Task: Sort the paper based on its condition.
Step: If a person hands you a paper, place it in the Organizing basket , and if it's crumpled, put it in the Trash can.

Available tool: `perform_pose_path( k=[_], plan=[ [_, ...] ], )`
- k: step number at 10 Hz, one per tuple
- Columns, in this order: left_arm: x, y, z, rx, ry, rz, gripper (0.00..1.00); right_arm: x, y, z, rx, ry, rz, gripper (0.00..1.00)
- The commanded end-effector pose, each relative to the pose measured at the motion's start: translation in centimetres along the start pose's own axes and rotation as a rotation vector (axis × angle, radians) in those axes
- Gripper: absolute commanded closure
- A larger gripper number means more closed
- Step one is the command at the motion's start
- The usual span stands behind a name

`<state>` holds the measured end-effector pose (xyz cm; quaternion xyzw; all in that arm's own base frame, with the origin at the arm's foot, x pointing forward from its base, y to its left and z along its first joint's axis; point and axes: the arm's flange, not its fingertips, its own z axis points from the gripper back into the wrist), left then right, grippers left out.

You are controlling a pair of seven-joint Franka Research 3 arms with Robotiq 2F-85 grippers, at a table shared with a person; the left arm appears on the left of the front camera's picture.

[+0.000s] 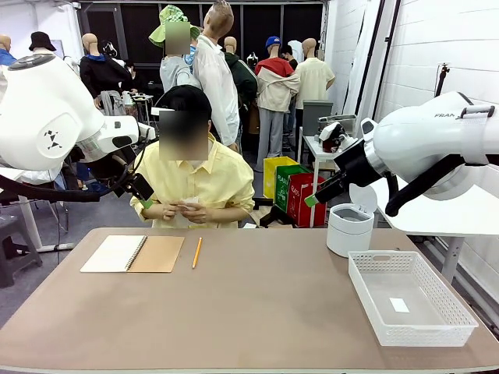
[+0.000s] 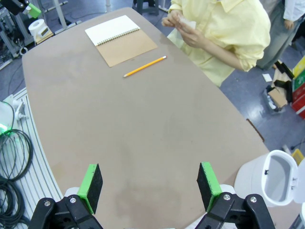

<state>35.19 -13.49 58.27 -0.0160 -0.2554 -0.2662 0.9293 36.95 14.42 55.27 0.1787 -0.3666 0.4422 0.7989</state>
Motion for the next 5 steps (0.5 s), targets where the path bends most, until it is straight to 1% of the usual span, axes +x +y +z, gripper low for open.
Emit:
perform_pose_path(
  k=[1, 5],
  plan=[
    [0.05, 0.0, 0.03, -0.002, -0.006, -0.002, 0.0, -0.03, -0.06, -0.18, 0.017, -0.009, -0.01, 0.0],
    [0.05, 0.0, 0.03, -0.002, -0.006, -0.002, 0.0, -0.03, -0.06, -0.18, 0.017, -0.009, -0.01, 0.0]
  ],
)
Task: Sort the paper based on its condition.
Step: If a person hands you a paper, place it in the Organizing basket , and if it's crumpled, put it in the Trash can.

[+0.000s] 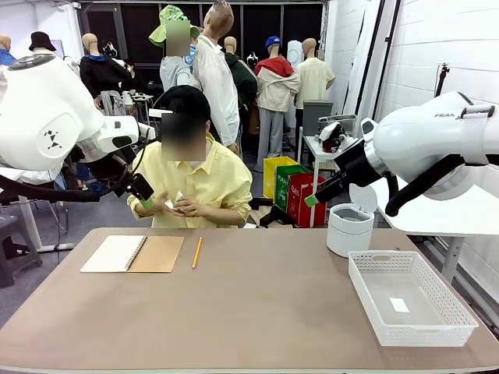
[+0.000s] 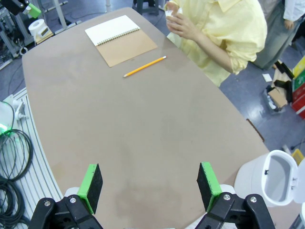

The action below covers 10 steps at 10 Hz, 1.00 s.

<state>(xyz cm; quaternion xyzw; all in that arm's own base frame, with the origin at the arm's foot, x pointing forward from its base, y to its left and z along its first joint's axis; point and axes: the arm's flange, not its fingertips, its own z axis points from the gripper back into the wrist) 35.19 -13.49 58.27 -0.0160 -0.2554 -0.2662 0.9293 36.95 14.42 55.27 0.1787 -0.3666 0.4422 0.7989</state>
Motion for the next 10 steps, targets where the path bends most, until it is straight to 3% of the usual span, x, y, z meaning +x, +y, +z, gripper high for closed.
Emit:
perform_pose_path(
  k=[1, 10],
  plan=[
    [0.05, 0.0, 0.03, -0.002, -0.006, -0.002, 0.0, -0.03, -0.06, -0.18, 0.017, -0.009, -0.01, 0.0],
    [0.05, 0.0, 0.03, -0.002, -0.006, -0.002, 0.0, -0.03, -0.06, -0.18, 0.017, -0.009, -0.01, 0.0]
  ],
)
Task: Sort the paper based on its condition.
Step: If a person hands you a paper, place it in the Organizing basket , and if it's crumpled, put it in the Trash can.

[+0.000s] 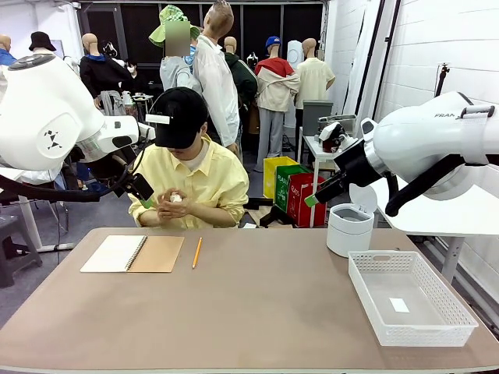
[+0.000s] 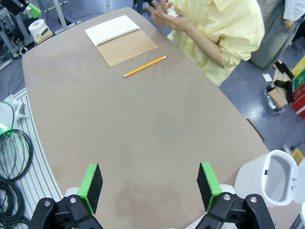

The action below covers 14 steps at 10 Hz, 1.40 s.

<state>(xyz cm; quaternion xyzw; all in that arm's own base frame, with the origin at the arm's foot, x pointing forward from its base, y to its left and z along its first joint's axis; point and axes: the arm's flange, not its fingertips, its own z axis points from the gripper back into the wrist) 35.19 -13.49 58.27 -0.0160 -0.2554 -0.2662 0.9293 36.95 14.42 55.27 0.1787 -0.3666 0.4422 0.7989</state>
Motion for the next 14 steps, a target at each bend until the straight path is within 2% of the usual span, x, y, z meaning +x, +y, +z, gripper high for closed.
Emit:
perform_pose_path(
  k=[1, 14],
  plan=[
    [0.05, 0.0, 0.03, -0.002, -0.006, -0.002, 0.0, -0.03, -0.06, -0.18, 0.017, -0.009, -0.01, 0.0],
    [0.05, 0.0, 0.03, -0.002, -0.006, -0.002, 0.0, -0.03, -0.06, -0.18, 0.017, -0.009, -0.01, 0.0]
  ],
)
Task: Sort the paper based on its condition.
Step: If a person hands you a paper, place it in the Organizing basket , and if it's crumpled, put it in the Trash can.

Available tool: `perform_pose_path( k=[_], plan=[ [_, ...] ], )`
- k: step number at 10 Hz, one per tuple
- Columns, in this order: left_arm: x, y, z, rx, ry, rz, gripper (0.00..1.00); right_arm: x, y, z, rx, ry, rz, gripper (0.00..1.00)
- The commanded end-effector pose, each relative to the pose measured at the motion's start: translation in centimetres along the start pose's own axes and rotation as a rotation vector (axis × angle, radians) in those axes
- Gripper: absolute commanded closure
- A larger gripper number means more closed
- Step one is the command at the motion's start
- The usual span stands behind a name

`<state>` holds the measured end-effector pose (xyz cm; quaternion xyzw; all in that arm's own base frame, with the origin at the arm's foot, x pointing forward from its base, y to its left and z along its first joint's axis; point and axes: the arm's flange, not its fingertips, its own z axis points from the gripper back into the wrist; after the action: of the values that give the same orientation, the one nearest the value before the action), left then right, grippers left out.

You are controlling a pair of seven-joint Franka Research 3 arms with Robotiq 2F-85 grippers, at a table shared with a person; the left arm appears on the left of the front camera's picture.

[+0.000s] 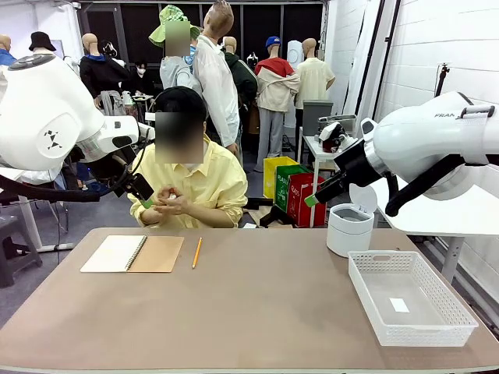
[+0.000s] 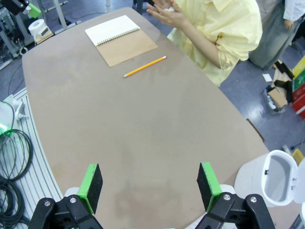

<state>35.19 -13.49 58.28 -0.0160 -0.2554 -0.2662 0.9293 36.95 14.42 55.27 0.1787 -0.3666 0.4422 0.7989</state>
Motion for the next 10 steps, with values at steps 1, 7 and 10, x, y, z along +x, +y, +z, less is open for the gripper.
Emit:
perform_pose_path(
  k=[1, 7, 10],
  plan=[
    [0.05, 0.0, 0.03, -0.002, -0.006, -0.002, 0.0, -0.03, -0.06, -0.18, 0.017, -0.009, -0.01, 0.0],
    [0.05, 0.0, 0.03, -0.002, -0.006, -0.002, 0.0, -0.03, -0.06, -0.18, 0.017, -0.009, -0.01, 0.0],
    [0.05, 0.0, 0.03, -0.002, -0.006, -0.002, 0.0, -0.03, -0.06, -0.18, 0.017, -0.009, -0.01, 0.0]
  ],
)
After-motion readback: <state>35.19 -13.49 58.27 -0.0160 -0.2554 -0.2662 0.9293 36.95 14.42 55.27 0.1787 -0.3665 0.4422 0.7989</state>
